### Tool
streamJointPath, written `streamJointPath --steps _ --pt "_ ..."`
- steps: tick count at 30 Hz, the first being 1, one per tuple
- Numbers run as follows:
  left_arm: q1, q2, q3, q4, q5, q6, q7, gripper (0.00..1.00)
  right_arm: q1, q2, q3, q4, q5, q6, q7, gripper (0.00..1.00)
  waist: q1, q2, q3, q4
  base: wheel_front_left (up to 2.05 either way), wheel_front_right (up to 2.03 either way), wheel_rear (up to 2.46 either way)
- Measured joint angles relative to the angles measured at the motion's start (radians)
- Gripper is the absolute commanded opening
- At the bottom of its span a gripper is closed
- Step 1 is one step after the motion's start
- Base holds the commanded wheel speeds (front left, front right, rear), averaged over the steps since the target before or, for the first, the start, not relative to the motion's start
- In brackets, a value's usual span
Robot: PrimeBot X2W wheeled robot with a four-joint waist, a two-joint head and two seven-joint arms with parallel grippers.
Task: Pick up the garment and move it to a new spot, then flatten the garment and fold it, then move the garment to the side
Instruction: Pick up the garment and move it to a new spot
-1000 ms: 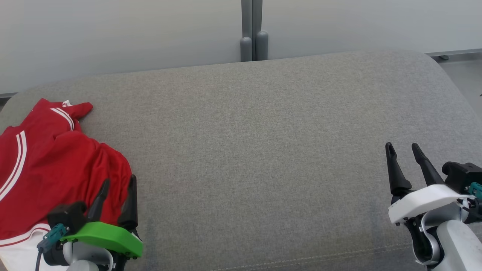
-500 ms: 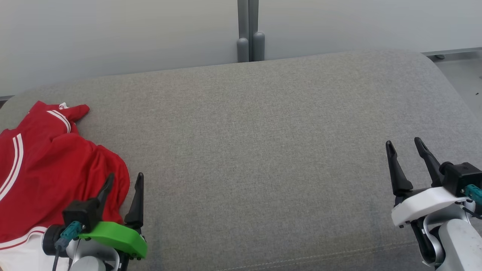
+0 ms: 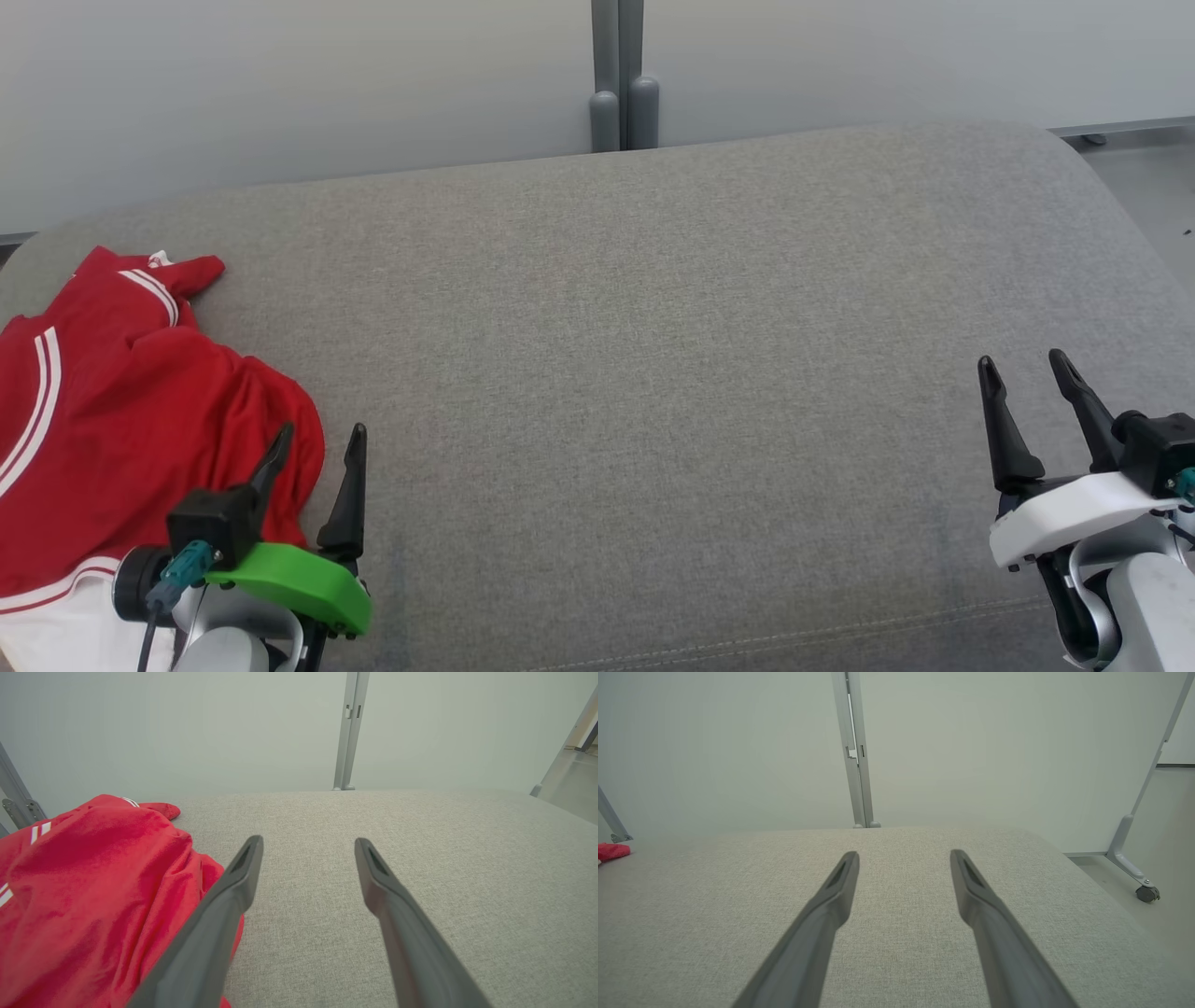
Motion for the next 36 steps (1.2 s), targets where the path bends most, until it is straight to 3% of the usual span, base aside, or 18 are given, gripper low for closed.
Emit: streamJointPath --steps 9,27,36 --pt "-0.025 -0.010 0.000 0.013 0.007 0.000 0.000 1.00 0.003 0.016 0.008 -0.009 -0.021 0.021 0.000 1.00 0.0000 0.0000 0.005 0.060 0.00 0.00 0.00" --pt "-0.022 -0.011 0.058 0.060 0.005 0.000 0.000 1.00 -0.012 0.035 0.068 -0.006 -0.060 0.044 0.000 1.00 0.0000 0.0000 0.010 0.273 0.00 0.00 0.00" --pt "-0.020 -0.010 0.087 0.217 -0.040 -0.001 0.003 1.00 -0.058 0.034 0.102 -0.013 -0.075 0.052 0.000 1.00 0.0000 0.0000 0.068 0.284 0.00 0.00 0.00"
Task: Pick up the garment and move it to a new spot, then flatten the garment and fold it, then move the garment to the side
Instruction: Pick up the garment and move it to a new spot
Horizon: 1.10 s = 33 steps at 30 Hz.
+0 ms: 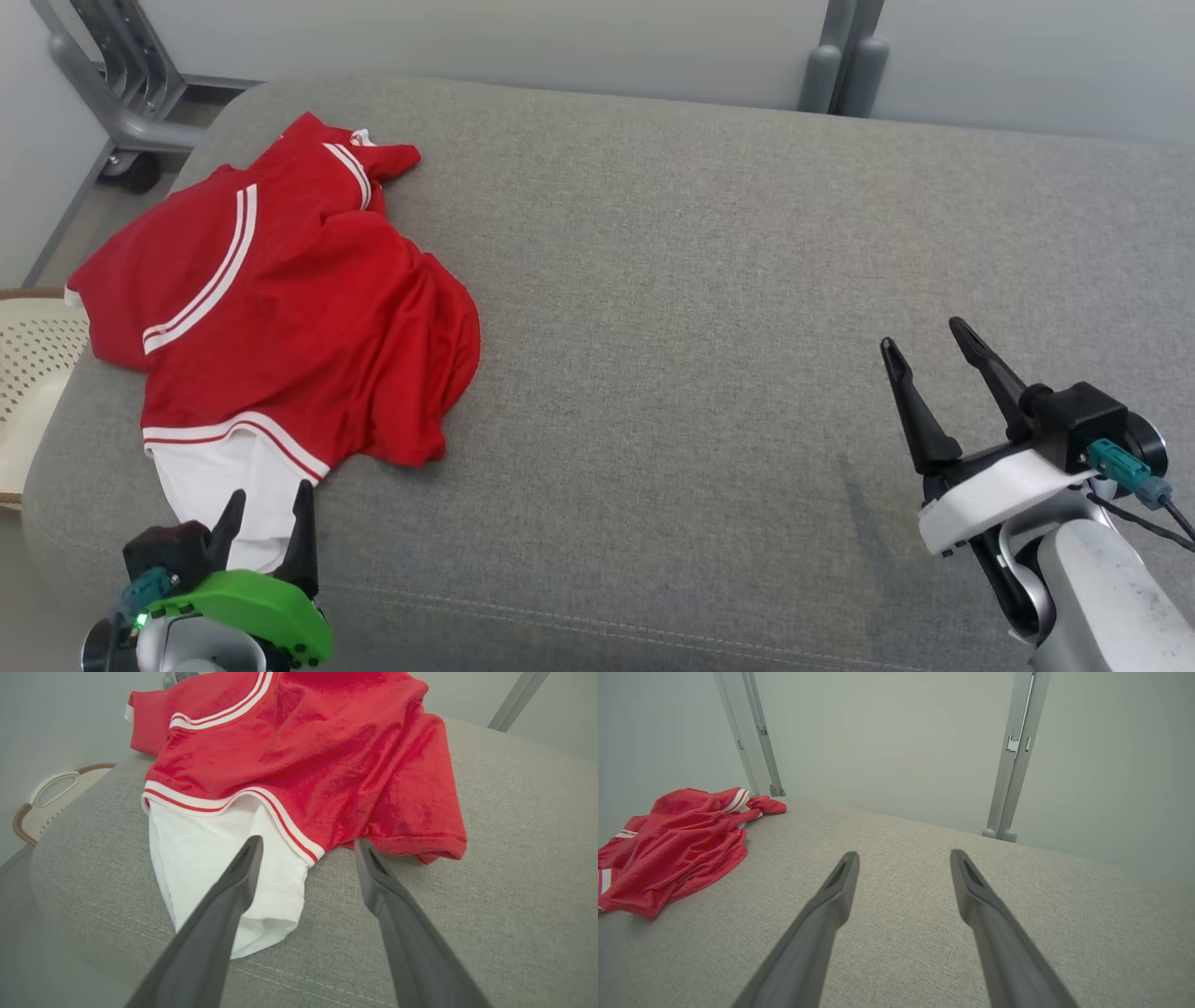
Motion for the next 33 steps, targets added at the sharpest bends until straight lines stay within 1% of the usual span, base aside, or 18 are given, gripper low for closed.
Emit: streamJointPath --steps 2,6,11,15,18,20,28,29,30,31,32,33 --pt "-0.038 0.002 0.015 0.035 -0.018 0.000 0.029 1.00 -0.021 -0.009 0.008 -0.008 -0.003 0.000 0.000 1.00 0.0000 0.0000 0.028 -0.005 0.00 0.00 0.00" --pt "-0.125 0.011 0.024 0.052 -0.036 0.000 0.056 1.00 -0.053 -0.018 0.016 -0.016 -0.010 0.000 0.000 1.00 0.0000 0.0000 0.066 -0.014 0.00 0.00 0.00" --pt "-0.227 0.025 0.041 0.095 -0.056 0.000 0.131 1.00 -0.079 -0.023 0.027 -0.017 -0.010 0.000 0.000 1.00 0.0000 0.0000 0.112 -0.029 0.00 0.00 0.00" --pt "-0.271 0.059 0.044 0.157 -0.056 0.004 0.205 1.00 -0.100 -0.022 0.042 -0.018 -0.010 0.000 0.000 1.00 0.0000 0.0000 0.141 -0.044 0.00 0.00 0.00" --pt "-0.296 0.084 0.045 0.196 -0.049 0.024 0.251 1.00 -0.110 -0.021 0.048 -0.020 -0.010 0.000 0.000 1.00 0.0000 0.0000 0.159 -0.057 0.00 0.00 0.00" --pt "-0.314 0.094 0.045 0.220 -0.044 0.028 0.278 1.00 -0.115 -0.022 0.051 -0.022 -0.010 0.000 0.000 1.00 0.0000 0.0000 0.172 -0.065 0.00 0.00 0.00" --pt "-0.381 0.096 0.034 0.292 -0.046 0.027 0.351 1.00 -0.147 -0.026 0.060 -0.025 -0.008 0.000 0.000 1.00 0.0000 0.0000 0.223 -0.095 0.00 0.00 0.00" --pt "-0.387 0.096 0.031 0.299 -0.046 0.027 0.353 0.85 -0.148 -0.026 0.058 -0.025 -0.008 0.000 0.000 1.00 0.0000 0.0000 0.227 -0.098 0.00 0.00 0.00" --pt "-0.395 0.096 0.030 0.306 -0.046 0.027 0.357 0.64 -0.148 -0.027 0.056 -0.024 -0.008 0.000 0.000 1.00 0.0000 0.0000 0.230 -0.101 0.00 0.00 0.00" --pt "-0.404 0.096 0.030 0.312 -0.046 0.027 0.360 0.30 -0.148 -0.029 0.054 -0.023 -0.008 0.000 0.000 1.00 0.0000 0.0000 0.233 -0.103 0.00 0.00 0.00" --pt "-0.417 0.096 0.028 0.323 -0.046 0.027 0.364 0.00 -0.148 -0.029 0.053 -0.019 -0.006 0.000 0.000 1.00 0.0000 0.0000 0.234 -0.107 0.00 0.00 0.00" --pt "-0.421 0.096 0.026 0.326 -0.046 0.027 0.367 0.00 -0.148 -0.028 0.054 -0.016 -0.005 0.000 0.000 1.00 0.0000 0.0000 0.232 -0.108 0.00 0.00 0.00"
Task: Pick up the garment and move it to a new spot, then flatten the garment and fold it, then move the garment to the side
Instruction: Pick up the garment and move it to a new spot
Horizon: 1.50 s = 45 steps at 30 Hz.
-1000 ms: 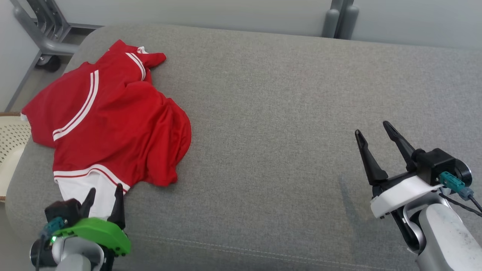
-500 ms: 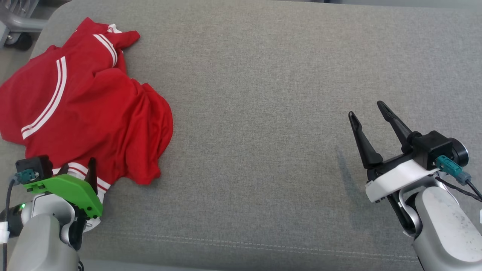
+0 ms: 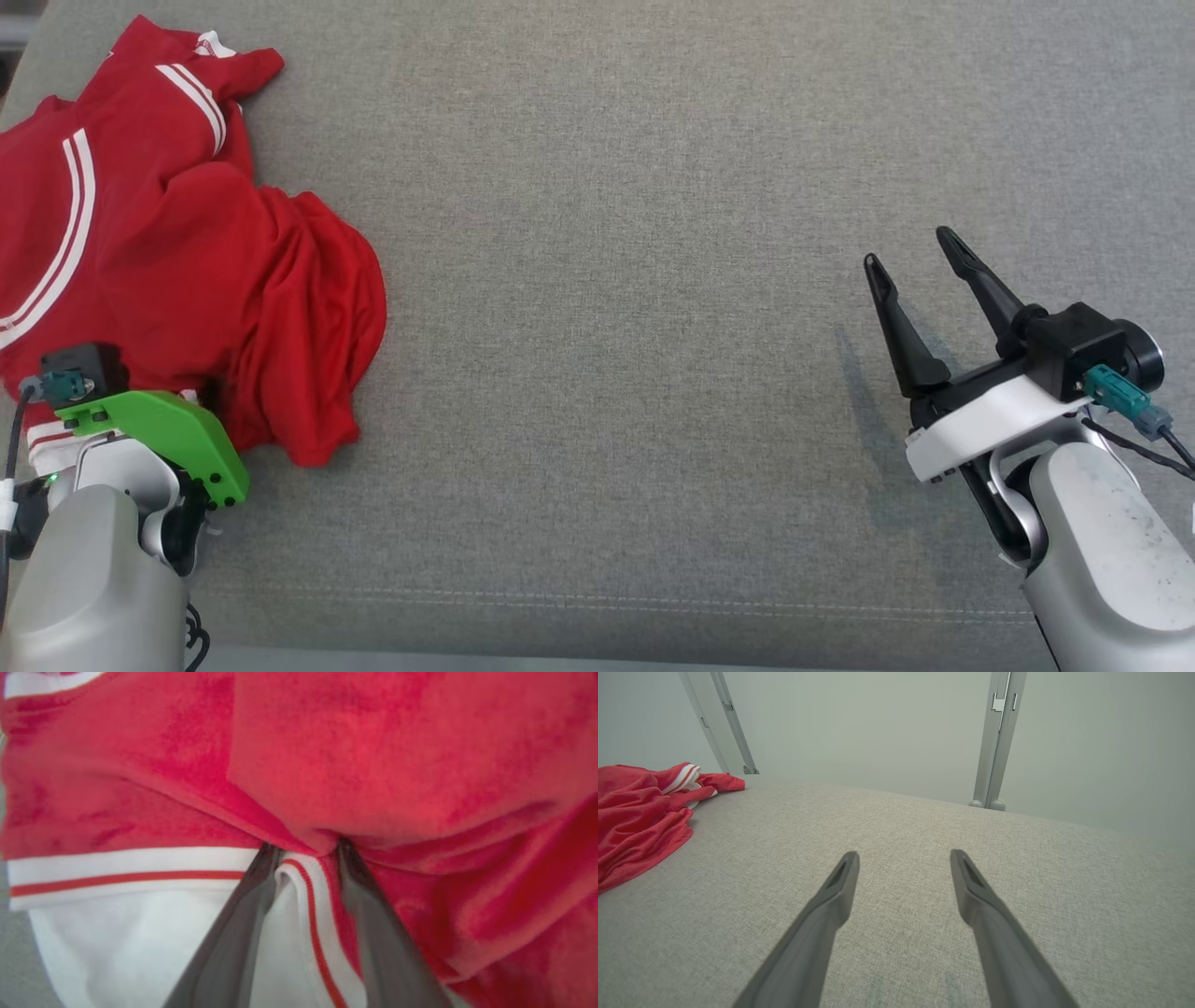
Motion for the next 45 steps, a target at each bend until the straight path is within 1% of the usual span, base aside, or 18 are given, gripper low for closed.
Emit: streamJointPath --steps 5,7,11,14,17,20,22,26,30,32,38,40,45 --pt "-0.004 0.000 -0.009 0.009 -0.002 -0.003 0.017 0.00 0.000 0.001 -0.007 0.002 0.007 0.000 0.000 1.00 0.0000 0.0000 -0.014 -0.004 0.00 0.00 0.00" --pt "-0.004 0.002 -0.022 0.005 0.005 -0.004 0.018 0.00 0.001 0.001 -0.025 0.003 0.009 0.001 0.000 1.00 0.0000 0.0000 -0.024 -0.005 0.00 0.00 0.00" --pt "-0.005 -0.013 -0.067 -0.063 0.016 -0.017 0.000 0.00 0.012 0.003 -0.046 0.012 0.019 0.001 0.000 1.00 0.0000 0.0000 -0.049 -0.004 0.00 0.00 0.00" --pt "-0.007 -0.058 -0.134 -0.128 0.022 -0.027 0.000 0.00 0.032 0.018 -0.053 0.019 0.025 0.001 0.000 1.00 0.0000 0.0000 -0.071 -0.002 0.00 0.00 0.00" --pt "-0.007 -0.120 -0.214 -0.181 0.022 -0.033 0.009 0.00 0.038 0.043 -0.017 0.023 0.030 0.001 0.000 1.00 0.0000 0.0000 -0.093 -0.004 0.00 0.00 0.00" --pt "-0.009 -0.141 -0.334 -0.248 -0.004 -0.034 0.036 0.00 0.038 0.073 0.024 0.022 0.032 0.001 0.000 1.00 0.0000 0.0000 -0.109 -0.019 0.00 0.00 0.00" --pt "-0.017 -0.143 -0.408 -0.288 -0.028 -0.034 0.056 0.00 0.038 0.080 0.037 0.022 0.032 0.001 0.000 1.00 0.0000 0.0000 -0.115 -0.035 0.00 0.00 0.00" --pt "-0.062 -0.136 -0.501 -0.351 -0.083 -0.034 0.086 0.00 0.038 0.083 0.043 0.021 0.033 0.001 0.000 1.00 0.0000 0.0000 -0.122 -0.078 0.00 0.00 0.00" --pt "-0.125 -0.134 -0.593 -0.402 -0.133 -0.034 0.126 0.00 0.038 0.090 0.014 0.013 0.033 0.001 0.000 1.00 0.0000 0.0000 -0.124 -0.129 0.00 0.00 0.00" --pt "-0.161 -0.132 -0.635 -0.416 -0.138 -0.034 0.143 0.00 0.039 0.097 -0.006 0.005 0.033 0.001 0.000 1.00 0.0000 0.0000 -0.123 -0.155 0.00 0.00 0.00" --pt "-0.229 -0.126 -0.760 -0.484 -0.314 -0.034 0.183 0.00 0.049 0.126 -0.044 -0.022 0.040 -0.001 -0.002 1.00 0.0000 0.0000 -0.114 -0.237 0.00 0.00 0.00" --pt "-0.245 -0.126 -0.773 -0.488 -0.342 -0.034 0.186 0.00 0.058 0.133 -0.052 -0.032 0.041 -0.002 -0.002 1.00 0.0000 0.0000 -0.109 -0.264 0.00 0.00 0.00" --pt "-0.305 -0.119 -0.759 -0.504 -0.449 -0.030 0.157 0.00 0.081 0.146 -0.066 -0.041 0.042 -0.003 -0.002 1.00 0.0000 0.0000 -0.093 -0.334 0.00 0.00 0.00"
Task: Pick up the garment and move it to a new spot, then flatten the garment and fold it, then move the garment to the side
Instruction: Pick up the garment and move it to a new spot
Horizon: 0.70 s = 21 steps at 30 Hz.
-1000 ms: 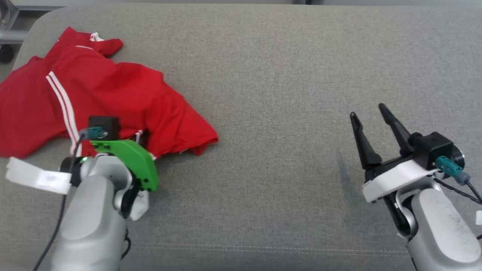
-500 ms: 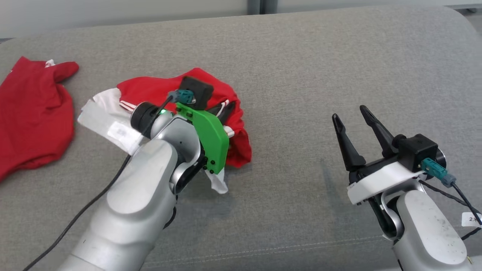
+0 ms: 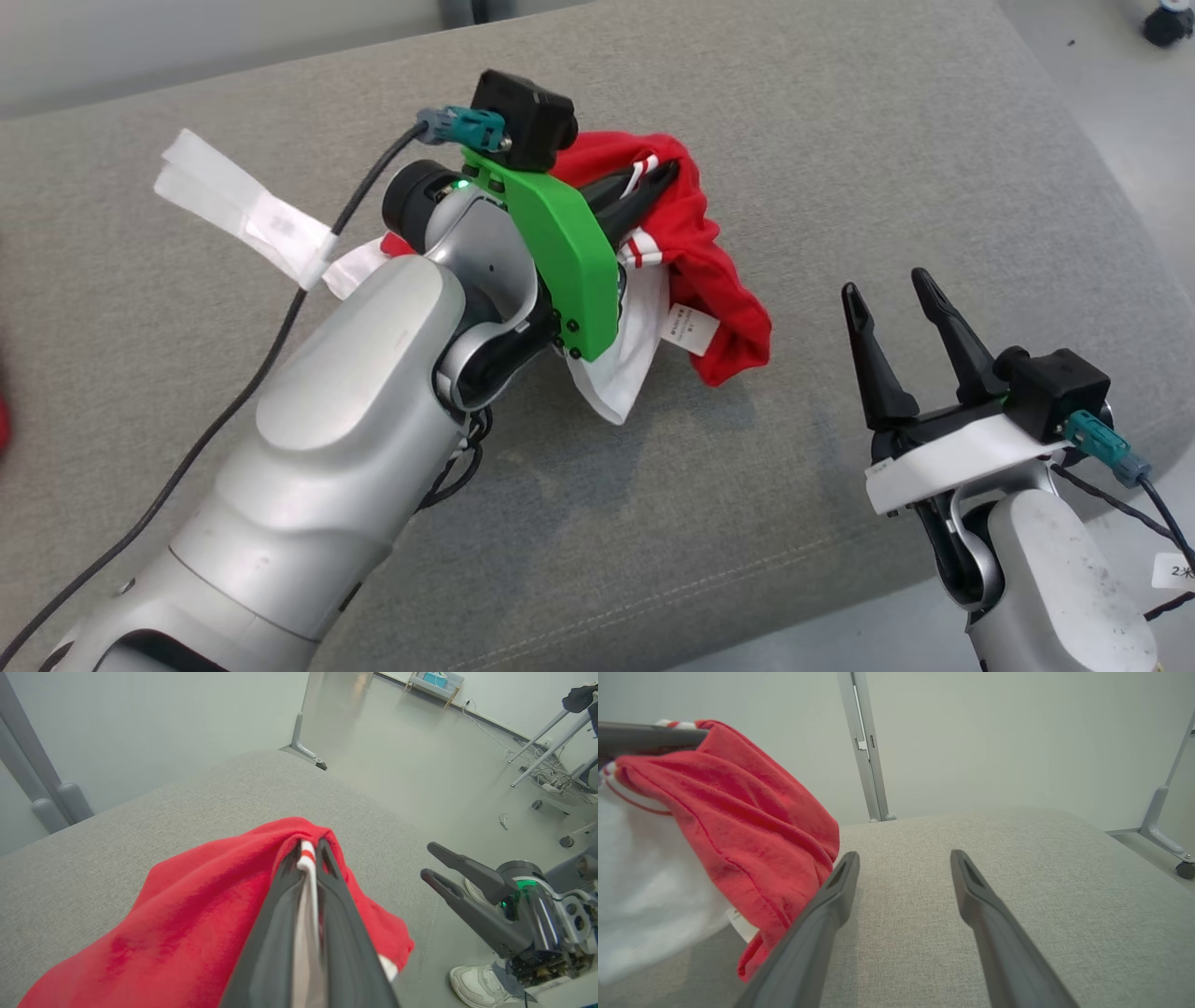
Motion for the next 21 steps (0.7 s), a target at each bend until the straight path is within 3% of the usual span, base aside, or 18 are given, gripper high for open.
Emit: streamJointPath --steps 4,8,12,14,16,17,21 --pt "-0.029 -0.003 0.028 -0.010 -0.118 0.052 -0.028 0.00 0.008 0.003 0.002 0.001 0.000 0.000 0.000 1.00 0.0000 0.0001 0.013 -0.057 0.00 0.00 0.00" --pt "-0.028 -0.008 0.150 0.068 -0.316 0.168 -0.045 0.00 0.008 0.006 0.032 0.009 0.000 0.001 0.000 1.00 0.0000 0.0001 0.023 -0.114 0.00 0.00 0.00" --pt "-0.028 -0.006 0.222 0.248 -0.218 0.260 -0.057 0.00 0.003 0.010 0.090 0.030 0.000 0.003 0.000 1.00 0.0000 0.0000 0.031 -0.173 0.00 0.00 0.00" --pt "-0.025 0.005 0.254 0.328 -0.185 0.261 -0.070 0.05 0.002 0.015 0.126 0.048 0.000 0.003 0.000 1.00 0.0000 0.0000 0.034 -0.216 0.00 0.00 0.00" --pt "-0.025 0.013 0.255 0.363 -0.176 0.259 -0.078 0.23 0.002 0.015 0.127 0.050 0.002 0.003 0.000 1.00 0.0000 0.0000 0.037 -0.242 0.00 0.00 0.00" --pt "-0.025 0.017 0.254 0.376 -0.169 0.257 -0.080 0.23 0.001 0.015 0.128 0.053 0.005 0.003 0.000 1.00 0.0000 0.0000 0.038 -0.253 0.00 0.00 0.00" --pt "-0.028 0.022 0.257 0.412 -0.157 0.251 -0.114 0.00 -0.003 0.014 0.131 0.059 0.010 0.003 0.000 1.00 0.0000 0.0000 0.040 -0.280 0.00 0.00 0.00"
